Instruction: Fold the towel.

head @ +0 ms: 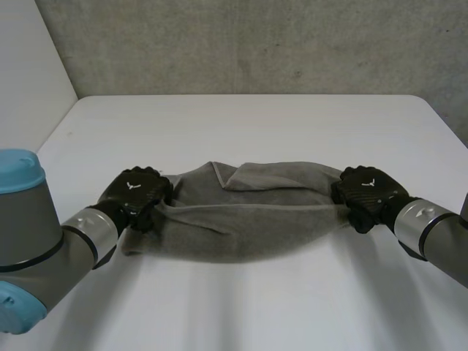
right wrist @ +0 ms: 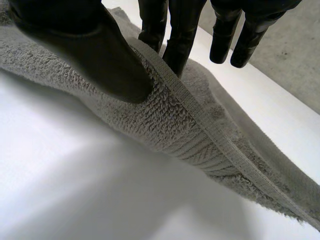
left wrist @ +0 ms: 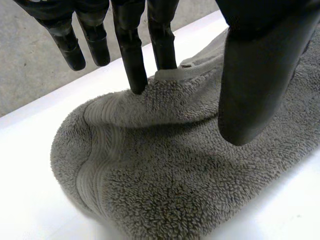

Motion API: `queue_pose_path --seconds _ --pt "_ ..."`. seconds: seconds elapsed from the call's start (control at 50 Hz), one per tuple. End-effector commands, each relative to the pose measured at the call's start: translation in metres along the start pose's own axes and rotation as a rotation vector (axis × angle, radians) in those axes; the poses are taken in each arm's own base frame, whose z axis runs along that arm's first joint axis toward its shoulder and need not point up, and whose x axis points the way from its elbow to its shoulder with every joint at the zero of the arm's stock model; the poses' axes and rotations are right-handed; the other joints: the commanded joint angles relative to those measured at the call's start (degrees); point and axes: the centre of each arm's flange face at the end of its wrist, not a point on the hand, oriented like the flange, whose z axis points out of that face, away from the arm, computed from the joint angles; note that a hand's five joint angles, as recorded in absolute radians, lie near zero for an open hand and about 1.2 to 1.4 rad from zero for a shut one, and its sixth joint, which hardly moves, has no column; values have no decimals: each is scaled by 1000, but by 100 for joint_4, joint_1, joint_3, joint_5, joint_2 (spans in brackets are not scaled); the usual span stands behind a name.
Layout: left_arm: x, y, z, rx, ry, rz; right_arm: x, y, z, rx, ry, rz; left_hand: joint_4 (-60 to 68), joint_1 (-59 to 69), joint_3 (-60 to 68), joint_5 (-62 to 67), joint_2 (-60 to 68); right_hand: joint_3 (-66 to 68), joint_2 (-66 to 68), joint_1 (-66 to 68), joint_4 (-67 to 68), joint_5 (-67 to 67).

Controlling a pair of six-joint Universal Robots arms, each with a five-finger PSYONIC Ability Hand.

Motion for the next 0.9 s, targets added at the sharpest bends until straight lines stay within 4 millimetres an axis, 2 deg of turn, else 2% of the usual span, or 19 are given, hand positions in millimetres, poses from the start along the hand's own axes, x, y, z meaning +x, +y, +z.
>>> queue_pose_path --seconds 0.02,0.3,0.46,0.5,0.54,0.56,0.6,0.62,0.72,0.76,0.78,0.82,0.84,0.86,0.88,0.9 --pt "2 3 4 12 4 5 -1 2 0 -7 -5 3 -300 -175 -252 -100 -223 -35 640 521 -37 380" --pt "15 2 26 99 25 70 -3 6 0 -19 -12 9 -300 10 -252 85 -38 -35 640 521 -37 380" --pt "14 14 47 88 19 195 -2 8 -1 -31 -9 17 -300 1103 -252 1179 1056 -35 640 521 -37 380" --pt "13 16 50 80 6 223 -1 9 -1 -36 -5 19 -300 1490 -252 1566 1443 -35 640 521 -37 380" --pt "9 18 54 63 -33 255 0 10 -2 -41 -5 16 -300 2895 -252 2971 2848 -35 640 521 -37 380" --pt "9 18 54 63 -33 255 0 10 -2 -41 -5 16 -300 2903 -252 2979 2856 -35 640 521 -37 380" --pt "4 16 54 56 -71 257 0 9 -6 -59 -11 -1 -300 4442 -252 4518 4395 -35 640 521 -37 380" --pt "4 16 54 56 -71 257 0 9 -6 -59 -11 -1 -300 4448 -252 4524 4401 -35 640 521 -37 380" --pt "2 9 49 65 -92 257 2 3 -16 -93 -25 -28 -300 4448 -252 4524 4401 -35 640 521 -37 380" --pt "-2 -13 32 107 -114 259 5 -7 -27 -94 -19 -47 -300 4448 -252 4524 4401 -35 640 521 -37 380" --pt "-2 -13 32 107 -114 259 5 -7 -27 -94 -18 -47 -300 4448 -252 4524 4401 -35 640 521 -37 380" --pt "-1 -26 11 107 -109 240 7 -18 -39 -85 -29 -64 -300 4448 -252 4524 4401 -35 640 521 -37 380" --pt "-1 -26 11 107 -109 240 7 -18 -39 -85 -29 -64 -300 4448 -252 4524 4401 -35 640 521 -37 380" --pt "0 -32 1 106 -103 225 7 -24 -46 -68 -45 -74 -300 4448 -252 4524 4401 -35 640 521 -37 380" --pt "0 -32 1 106 -103 225 8 -32 -51 -42 -61 -85 -300 4448 -252 4524 4401 -35 640 521 -37 380" --pt "0 -38 -7 108 -102 209 8 -32 -51 -42 -61 -86 -300 4448 -252 4524 4401 -35 640 521 -37 380"
